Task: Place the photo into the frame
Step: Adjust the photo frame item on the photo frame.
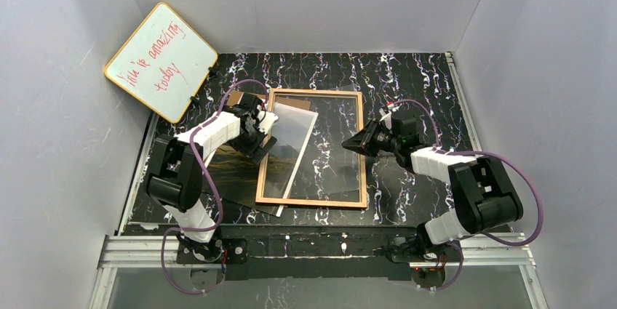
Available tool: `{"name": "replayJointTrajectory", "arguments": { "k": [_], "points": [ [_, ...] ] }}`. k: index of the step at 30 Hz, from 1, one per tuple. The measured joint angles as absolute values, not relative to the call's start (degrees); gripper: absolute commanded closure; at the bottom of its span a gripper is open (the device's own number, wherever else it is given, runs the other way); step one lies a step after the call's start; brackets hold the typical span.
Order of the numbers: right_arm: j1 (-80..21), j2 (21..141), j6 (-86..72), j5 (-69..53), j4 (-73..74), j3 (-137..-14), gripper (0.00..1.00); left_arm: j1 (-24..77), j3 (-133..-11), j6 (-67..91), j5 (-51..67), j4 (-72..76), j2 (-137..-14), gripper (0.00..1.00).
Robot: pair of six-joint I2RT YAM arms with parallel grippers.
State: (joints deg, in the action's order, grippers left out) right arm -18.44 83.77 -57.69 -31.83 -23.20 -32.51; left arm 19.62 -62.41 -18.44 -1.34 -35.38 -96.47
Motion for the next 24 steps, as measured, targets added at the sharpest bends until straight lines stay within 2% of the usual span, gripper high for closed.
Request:
{"name": "replayJointTrajectory", "arguments": {
  "k": [7, 13, 15, 20, 24],
  "points": [
    [-19.1, 85.7, -54.9, -30.2, -20.3, -35.8, 0.59, 19.6, -62.2, -18.4, -0.1, -35.3, -96.5, 0.17],
    [-19.6, 85.8, -52.8, -29.5, -19.3, -36.9, 0.61, 19.6, -62.1, -18.4, 0.0, -35.1, -96.5, 0.17],
    [-19.6, 85.8, -52.6, -29.5, -19.5, -36.9, 0.65, 19.6, -61.8, -18.4, 0.0, -35.0, -96.5, 0.17],
    [-19.6, 84.8, -53.0, -29.5, -22.6, -35.7, 0.87, 19.6, -61.6, -18.3, 0.0, -35.0, -96.5, 0.17],
    [-19.6, 82.1, -53.9, -29.6, -26.2, -33.9, 0.96, 19.6, -61.6, -18.2, 0.1, -35.0, -96.5, 0.18]
  ]
}}
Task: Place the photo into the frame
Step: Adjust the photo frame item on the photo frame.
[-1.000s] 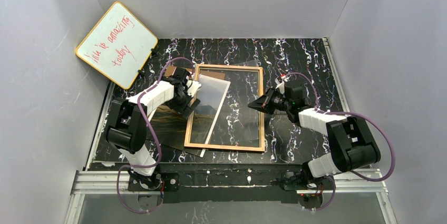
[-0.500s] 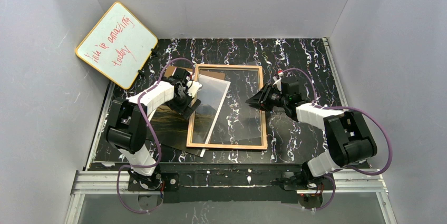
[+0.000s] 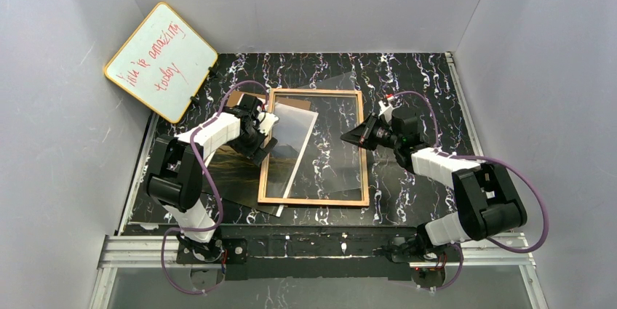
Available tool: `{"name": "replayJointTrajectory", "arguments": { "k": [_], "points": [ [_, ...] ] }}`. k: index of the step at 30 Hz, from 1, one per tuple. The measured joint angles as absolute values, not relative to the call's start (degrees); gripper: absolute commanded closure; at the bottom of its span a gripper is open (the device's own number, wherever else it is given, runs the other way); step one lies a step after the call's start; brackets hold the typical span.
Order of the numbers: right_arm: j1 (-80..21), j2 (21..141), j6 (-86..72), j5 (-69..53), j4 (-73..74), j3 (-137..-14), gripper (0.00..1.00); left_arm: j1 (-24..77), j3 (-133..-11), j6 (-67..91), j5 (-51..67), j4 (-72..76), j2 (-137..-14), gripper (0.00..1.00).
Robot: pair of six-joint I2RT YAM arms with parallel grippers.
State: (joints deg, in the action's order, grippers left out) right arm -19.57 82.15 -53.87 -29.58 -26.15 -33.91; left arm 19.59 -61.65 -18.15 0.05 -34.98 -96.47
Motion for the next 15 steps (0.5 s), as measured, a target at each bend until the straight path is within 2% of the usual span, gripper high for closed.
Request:
{"name": "replayJointTrajectory", "arguments": {
  "k": [3, 15],
  "points": [
    [-19.6, 80.6, -54.2, -30.1, -28.8, -33.0, 0.99, 19.3, -61.6, -18.0, 0.5, -35.0, -96.5, 0.18],
    [-19.9, 80.3, -59.9, -32.2, -36.1, -31.9, 0.99, 15.2, -65.5, -15.9, 5.8, -37.6, -97.1, 0.19]
  ]
}}
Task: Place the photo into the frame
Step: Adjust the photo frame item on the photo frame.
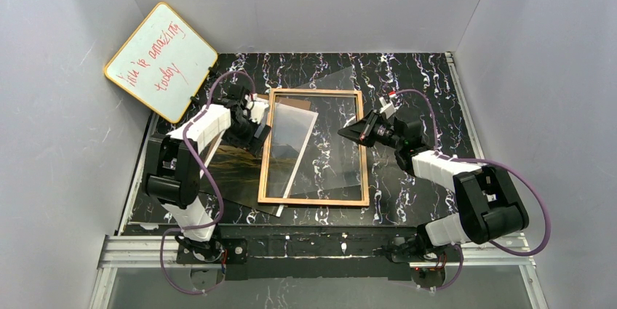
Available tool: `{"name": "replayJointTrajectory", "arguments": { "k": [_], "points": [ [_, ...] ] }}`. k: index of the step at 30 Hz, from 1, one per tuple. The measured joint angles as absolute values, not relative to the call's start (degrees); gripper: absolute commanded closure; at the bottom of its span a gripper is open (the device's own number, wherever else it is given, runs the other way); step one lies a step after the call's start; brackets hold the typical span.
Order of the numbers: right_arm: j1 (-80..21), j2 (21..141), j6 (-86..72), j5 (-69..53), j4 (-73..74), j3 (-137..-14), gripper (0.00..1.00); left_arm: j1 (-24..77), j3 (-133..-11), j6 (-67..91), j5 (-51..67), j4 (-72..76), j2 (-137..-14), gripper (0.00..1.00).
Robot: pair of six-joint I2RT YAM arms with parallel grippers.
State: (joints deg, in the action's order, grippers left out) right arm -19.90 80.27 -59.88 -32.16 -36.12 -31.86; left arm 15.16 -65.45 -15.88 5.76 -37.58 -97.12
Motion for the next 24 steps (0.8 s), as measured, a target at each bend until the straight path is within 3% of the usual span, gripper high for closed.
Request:
{"name": "replayJointTrajectory", "arguments": {
  "k": [11, 24],
  "points": [
    [-19.9, 76.3, -64.6, -35.0, -36.9, -34.6, 0.99, 2.5, -73.5, -13.5, 9.4, -39.4, -99.2, 0.21],
    [-20.0, 78.7, -71.2, -38.1, -44.5, -38.5, 0.99, -2.8, -74.0, -9.0, 4.7, -38.0, -99.2, 0.21]
  ]
}}
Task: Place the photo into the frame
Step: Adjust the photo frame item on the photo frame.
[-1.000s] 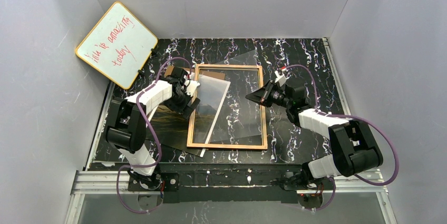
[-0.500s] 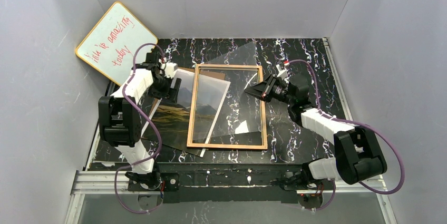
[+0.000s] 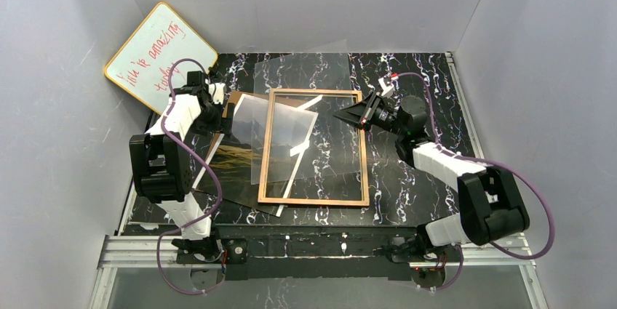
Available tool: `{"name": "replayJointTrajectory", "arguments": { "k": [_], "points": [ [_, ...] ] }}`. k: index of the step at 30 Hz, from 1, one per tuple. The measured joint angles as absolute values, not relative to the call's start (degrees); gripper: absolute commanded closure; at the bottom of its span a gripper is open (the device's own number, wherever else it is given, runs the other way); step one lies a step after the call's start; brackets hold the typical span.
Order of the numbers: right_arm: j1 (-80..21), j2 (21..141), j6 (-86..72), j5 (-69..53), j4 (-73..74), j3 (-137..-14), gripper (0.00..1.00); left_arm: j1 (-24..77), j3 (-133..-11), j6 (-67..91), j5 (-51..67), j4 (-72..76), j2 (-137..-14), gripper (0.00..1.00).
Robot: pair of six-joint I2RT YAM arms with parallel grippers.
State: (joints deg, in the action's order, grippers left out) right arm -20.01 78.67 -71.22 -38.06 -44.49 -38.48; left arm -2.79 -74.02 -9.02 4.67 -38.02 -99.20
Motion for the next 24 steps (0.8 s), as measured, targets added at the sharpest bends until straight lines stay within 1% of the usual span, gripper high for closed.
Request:
{"name": "replayJointTrajectory", "arguments": {
  "k": [3, 12, 24],
  "points": [
    [-20.0, 82.1, -71.3, -37.7, -46.3, -38.0, 0.99, -2.9, -74.0, -9.2, 4.3, -37.8, -99.2, 0.2],
    [-20.0, 91.5, -70.4, -36.7, -51.2, -31.4, 0.99, -2.3, -71.6, -11.7, 4.8, -38.0, -99.2, 0.2],
    [-19.4, 91.7, -66.6, -34.6, -51.4, -28.3, 0.99, -0.8, -70.4, -13.7, 5.6, -39.0, -98.7, 0.21]
  ]
}}
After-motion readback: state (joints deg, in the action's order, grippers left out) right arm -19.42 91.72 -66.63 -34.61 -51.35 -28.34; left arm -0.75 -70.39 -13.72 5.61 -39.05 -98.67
